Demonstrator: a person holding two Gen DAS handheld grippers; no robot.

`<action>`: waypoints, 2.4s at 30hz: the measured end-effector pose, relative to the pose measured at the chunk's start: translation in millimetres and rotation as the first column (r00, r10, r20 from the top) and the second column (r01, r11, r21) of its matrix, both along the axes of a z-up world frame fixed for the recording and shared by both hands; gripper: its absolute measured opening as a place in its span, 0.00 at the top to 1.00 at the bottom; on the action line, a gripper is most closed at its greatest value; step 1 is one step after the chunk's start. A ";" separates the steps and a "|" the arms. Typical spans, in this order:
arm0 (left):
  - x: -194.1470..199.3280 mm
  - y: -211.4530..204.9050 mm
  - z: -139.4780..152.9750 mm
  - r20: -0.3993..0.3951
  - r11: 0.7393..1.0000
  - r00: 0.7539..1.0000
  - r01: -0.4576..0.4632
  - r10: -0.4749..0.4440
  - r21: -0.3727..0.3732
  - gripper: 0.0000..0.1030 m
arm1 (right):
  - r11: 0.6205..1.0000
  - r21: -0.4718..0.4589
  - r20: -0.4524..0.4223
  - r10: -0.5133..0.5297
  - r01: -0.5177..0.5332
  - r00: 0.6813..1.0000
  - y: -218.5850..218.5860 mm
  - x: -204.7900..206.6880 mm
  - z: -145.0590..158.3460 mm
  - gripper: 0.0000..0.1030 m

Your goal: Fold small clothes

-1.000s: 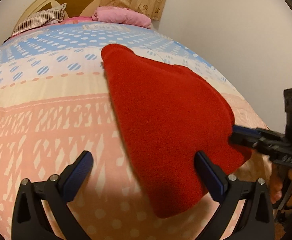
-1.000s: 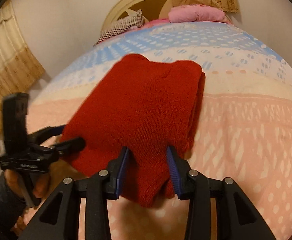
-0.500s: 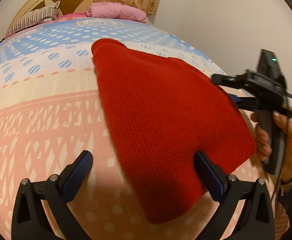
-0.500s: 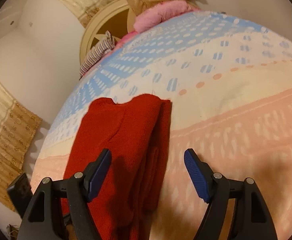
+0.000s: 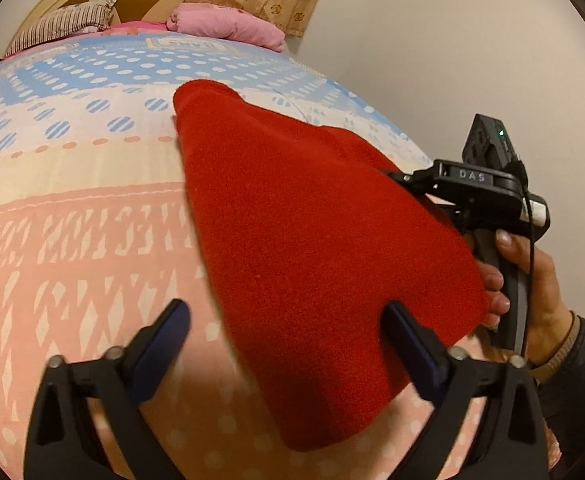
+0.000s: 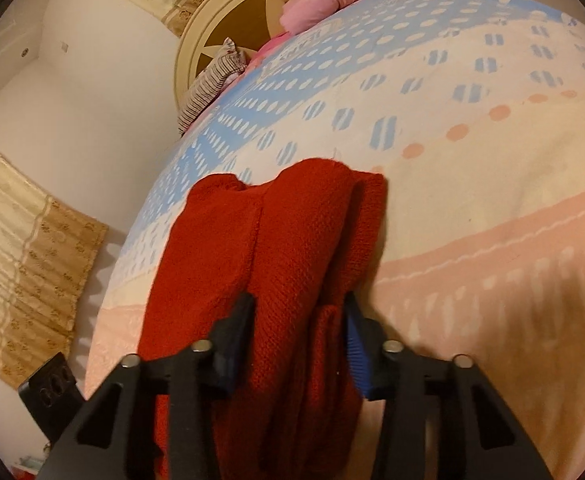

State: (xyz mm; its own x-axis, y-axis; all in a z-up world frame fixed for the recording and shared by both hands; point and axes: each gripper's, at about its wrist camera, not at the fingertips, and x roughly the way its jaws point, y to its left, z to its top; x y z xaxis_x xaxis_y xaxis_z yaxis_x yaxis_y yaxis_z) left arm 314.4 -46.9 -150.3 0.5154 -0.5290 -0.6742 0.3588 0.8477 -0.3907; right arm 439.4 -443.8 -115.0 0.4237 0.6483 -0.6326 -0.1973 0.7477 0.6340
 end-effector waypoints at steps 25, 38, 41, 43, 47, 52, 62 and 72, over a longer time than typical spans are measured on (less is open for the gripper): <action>-72.2 -47.1 45.4 0.112 0.988 0.984 0.146 -0.140 -0.041 0.68 | 0.996 0.017 0.208 -0.085 0.084 0.974 -46.6 -102.9 74.5 0.73; -105.7 -104.2 58.9 0.143 0.955 0.948 0.293 -0.284 -0.045 0.68 | 0.980 0.014 0.234 -0.196 0.199 0.952 -123.0 -173.4 89.8 0.74; -112.4 -120.8 61.8 0.148 0.942 0.935 0.331 -0.321 -0.046 0.68 | 0.972 0.006 0.242 -0.230 0.236 0.943 -142.3 -189.4 95.5 0.74; -116.5 -130.1 64.5 0.155 0.935 0.927 0.352 -0.342 -0.043 0.68 | 0.966 0.005 0.248 -0.250 0.257 0.936 -155.5 -200.7 99.3 0.74; -125.2 -150.7 70.0 0.162 0.920 0.911 0.390 -0.379 -0.040 0.68 | 0.955 0.005 0.256 -0.288 0.296 0.923 -180.3 -219.2 104.0 0.74; -136.0 -169.1 73.5 0.167 0.906 0.895 0.423 -0.413 -0.025 0.68 | 0.942 0.011 0.258 -0.327 0.336 0.909 -206.4 -237.5 104.5 0.74; -161.4 -200.7 74.4 0.177 0.880 0.865 0.474 -0.469 0.015 0.68 | 0.920 0.018 0.261 -0.382 0.392 0.886 -244.3 -275.9 102.7 0.74; -162.8 -225.1 68.6 0.185 0.865 0.846 0.499 -0.501 0.060 0.68 | 0.901 0.029 0.246 -0.426 0.433 0.871 -267.7 -298.1 96.5 0.74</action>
State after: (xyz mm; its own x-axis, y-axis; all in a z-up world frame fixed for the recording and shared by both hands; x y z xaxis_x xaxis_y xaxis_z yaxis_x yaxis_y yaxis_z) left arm 151.6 -272.0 -81.6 0.3002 -0.7434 -0.5977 0.8006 0.5371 -0.2658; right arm 141.2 -711.5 -18.5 0.7974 0.3520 -0.4901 0.0038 0.8093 0.5873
